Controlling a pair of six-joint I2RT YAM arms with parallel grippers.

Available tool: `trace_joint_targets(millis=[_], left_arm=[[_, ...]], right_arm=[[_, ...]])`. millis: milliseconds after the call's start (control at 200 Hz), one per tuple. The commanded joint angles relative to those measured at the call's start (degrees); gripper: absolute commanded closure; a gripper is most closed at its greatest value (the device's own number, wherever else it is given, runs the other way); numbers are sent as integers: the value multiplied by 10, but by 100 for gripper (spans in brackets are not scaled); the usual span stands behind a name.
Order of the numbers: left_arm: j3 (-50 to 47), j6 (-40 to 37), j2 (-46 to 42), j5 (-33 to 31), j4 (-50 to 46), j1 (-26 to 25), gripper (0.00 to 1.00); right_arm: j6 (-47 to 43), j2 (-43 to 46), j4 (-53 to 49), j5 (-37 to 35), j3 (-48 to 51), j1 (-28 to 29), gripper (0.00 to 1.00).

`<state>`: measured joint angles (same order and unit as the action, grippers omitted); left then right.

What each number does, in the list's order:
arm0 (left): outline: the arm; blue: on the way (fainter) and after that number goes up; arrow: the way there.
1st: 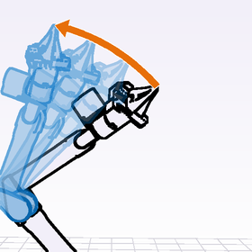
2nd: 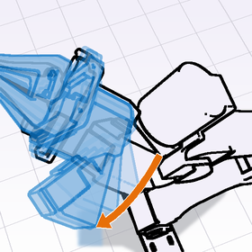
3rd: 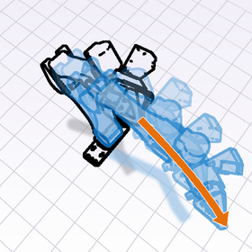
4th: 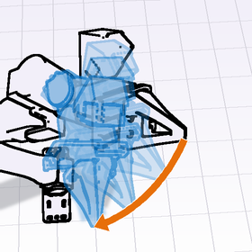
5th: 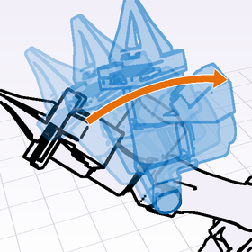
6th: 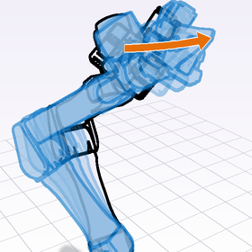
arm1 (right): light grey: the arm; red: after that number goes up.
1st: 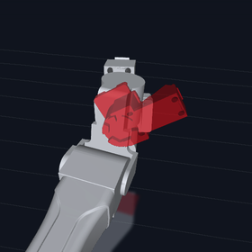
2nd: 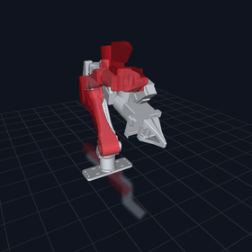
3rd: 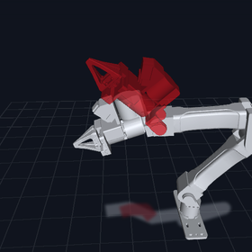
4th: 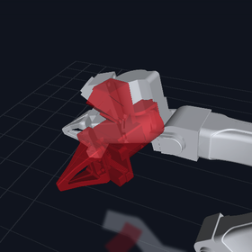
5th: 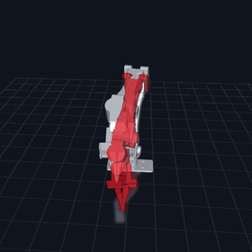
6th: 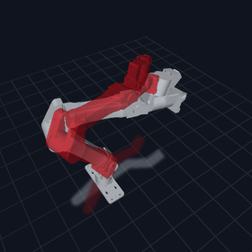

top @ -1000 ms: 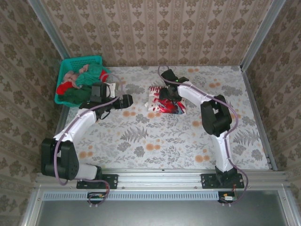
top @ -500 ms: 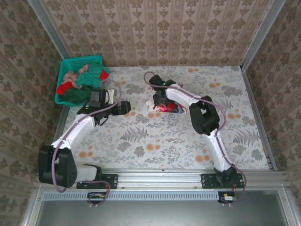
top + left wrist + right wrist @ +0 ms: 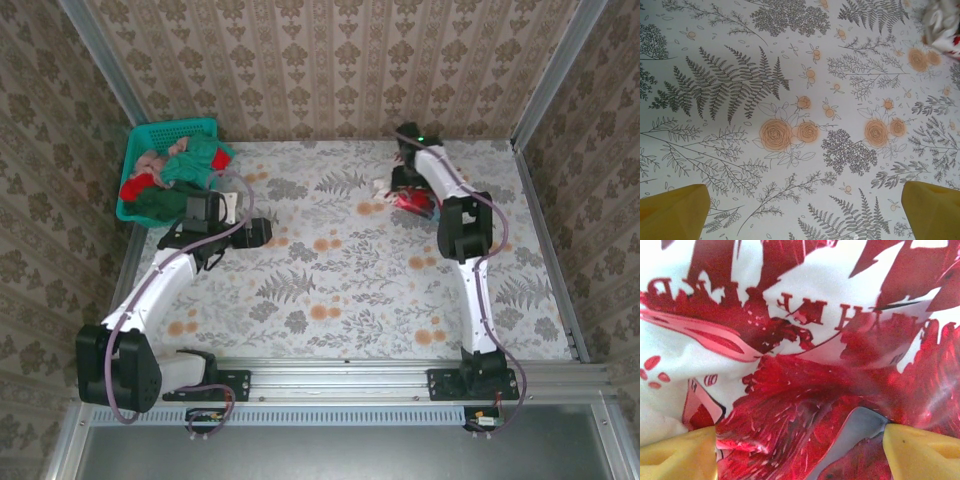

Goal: Fold and stack the t-shirts

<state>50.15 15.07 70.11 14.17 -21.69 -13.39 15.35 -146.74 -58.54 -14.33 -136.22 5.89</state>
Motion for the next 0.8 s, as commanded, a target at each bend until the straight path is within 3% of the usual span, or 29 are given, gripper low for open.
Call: trace_joint_targets(millis=[0,205,370,455,620,725,795], left_arm=[[-1,-17,-13,-7,-24,5,0],[-8,-24,-33,-25,-44,6,0],[-9,-35,-64,-30,-67,7,0],[-15,-36,-84,-35,-76,7,0],[-30,-29,-114,-33,-70,8,0],[-31,-28,-118,-27,-65,8,0],[-29,-31,-116,-22,-65,9,0]], right_arm=[[-11,-59,-89,27,-99,-46,14],[63,-77,-68,83,-176,-126,18],[46,13,-55,48,-147,-119,14],[30,86,-34,23,-71,-106,13],[-11,228,77,-7,170,-64,14],[-16,250,115,-35,264,-52,17],[-21,225,116,-66,270,-52,14]])
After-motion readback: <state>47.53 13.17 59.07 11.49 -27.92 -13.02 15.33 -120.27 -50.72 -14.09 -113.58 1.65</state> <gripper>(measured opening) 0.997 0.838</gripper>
